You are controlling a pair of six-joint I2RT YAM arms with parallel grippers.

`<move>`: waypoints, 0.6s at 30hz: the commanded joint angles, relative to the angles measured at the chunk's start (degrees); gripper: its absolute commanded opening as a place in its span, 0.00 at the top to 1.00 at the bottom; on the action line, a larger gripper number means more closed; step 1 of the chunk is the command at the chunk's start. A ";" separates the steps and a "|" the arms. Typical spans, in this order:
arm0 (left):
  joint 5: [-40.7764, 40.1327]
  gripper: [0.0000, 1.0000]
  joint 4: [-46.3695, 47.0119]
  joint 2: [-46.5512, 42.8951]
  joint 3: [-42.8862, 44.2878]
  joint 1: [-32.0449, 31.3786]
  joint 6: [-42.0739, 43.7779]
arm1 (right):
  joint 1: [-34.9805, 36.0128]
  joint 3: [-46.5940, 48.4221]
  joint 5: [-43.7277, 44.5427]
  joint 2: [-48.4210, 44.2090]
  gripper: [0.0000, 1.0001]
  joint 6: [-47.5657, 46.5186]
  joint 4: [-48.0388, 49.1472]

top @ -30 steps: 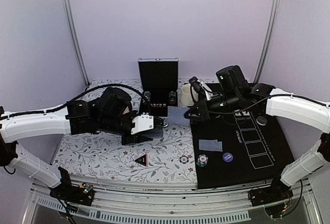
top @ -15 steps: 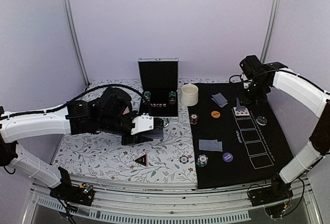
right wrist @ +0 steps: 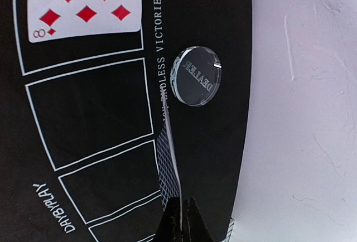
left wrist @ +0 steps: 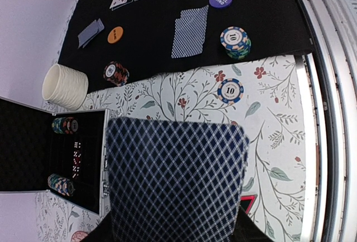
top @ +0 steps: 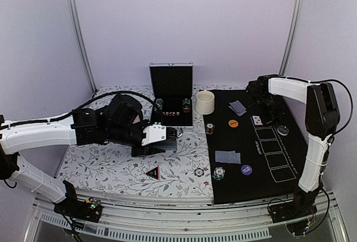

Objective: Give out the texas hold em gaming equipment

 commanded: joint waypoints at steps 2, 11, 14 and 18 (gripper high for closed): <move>0.86 0.54 0.89 -1.21 -0.23 -0.36 0.48 | -0.29 2.55 2.60 8.16 0.98 1.58 -3.43; 0.76 0.54 0.87 -1.14 -0.37 -0.42 0.70 | -0.16 4.87 -13.27 12.72 0.98 -1.01 2.16; 0.84 0.54 0.85 -1.14 -0.32 -0.37 0.59 | -0.57 5.38 -17.08 13.25 0.97 -1.49 4.62; 0.90 0.54 0.85 -1.38 -0.37 -0.41 0.70 | -1.20 7.67 -17.28 15.49 0.98 -0.63 4.18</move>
